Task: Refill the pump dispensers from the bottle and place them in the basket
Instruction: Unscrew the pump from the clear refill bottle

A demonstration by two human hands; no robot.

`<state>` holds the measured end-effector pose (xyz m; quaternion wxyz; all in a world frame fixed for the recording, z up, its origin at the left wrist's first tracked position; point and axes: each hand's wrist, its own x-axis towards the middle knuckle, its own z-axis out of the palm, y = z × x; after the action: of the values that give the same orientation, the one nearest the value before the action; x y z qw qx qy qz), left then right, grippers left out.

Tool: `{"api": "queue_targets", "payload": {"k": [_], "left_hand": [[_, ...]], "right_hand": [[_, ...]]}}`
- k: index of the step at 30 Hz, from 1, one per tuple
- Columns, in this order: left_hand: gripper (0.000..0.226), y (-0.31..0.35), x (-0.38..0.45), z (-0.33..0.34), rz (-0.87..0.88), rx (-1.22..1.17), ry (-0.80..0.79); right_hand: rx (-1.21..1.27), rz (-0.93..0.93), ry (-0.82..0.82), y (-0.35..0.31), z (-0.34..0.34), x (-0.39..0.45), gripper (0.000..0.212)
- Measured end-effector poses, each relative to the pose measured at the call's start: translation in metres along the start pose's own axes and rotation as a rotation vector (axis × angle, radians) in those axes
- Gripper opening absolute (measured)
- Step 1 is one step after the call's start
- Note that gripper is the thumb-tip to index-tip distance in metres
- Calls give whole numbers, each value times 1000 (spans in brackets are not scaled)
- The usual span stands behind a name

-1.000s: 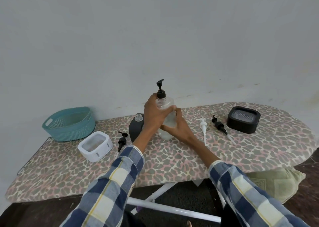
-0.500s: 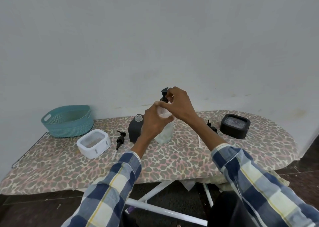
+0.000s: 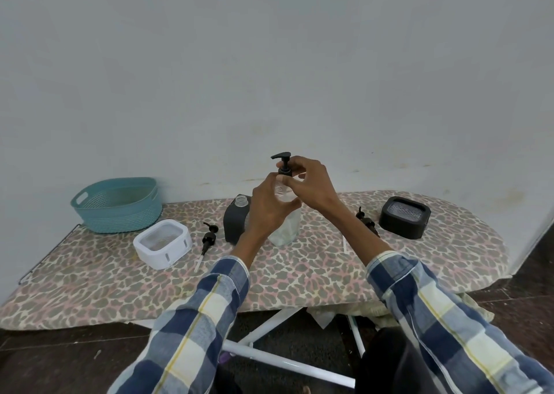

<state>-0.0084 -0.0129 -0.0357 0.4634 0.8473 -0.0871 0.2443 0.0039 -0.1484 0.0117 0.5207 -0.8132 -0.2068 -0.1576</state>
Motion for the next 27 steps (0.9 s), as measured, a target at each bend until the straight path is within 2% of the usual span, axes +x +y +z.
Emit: {"api": "queue_targets", "payload": {"k": [5,8,13,17,22,27], "left_hand": [[69,2,0,1,6,-7,-20],[63,2,-1,2,-3,20,-19],[61,2,-4,3,-6,29,-31],[63,5,-7,1,4,26,-14],[66,9,-8,2,19,31,-27],[52,6,-6,5,19,62,-30]], "right_hand": [[29,-10,-5,3,-2,-8,29],[43,10,-18,-1,-4,-6,30],[-103,21,71,1,-1,-4,35],[-36,-32,86,-3,-2,-11,28],[23,-52,86,-5,-4,-21,41],[156,-64,153,-21,-16,-14,30]]}}
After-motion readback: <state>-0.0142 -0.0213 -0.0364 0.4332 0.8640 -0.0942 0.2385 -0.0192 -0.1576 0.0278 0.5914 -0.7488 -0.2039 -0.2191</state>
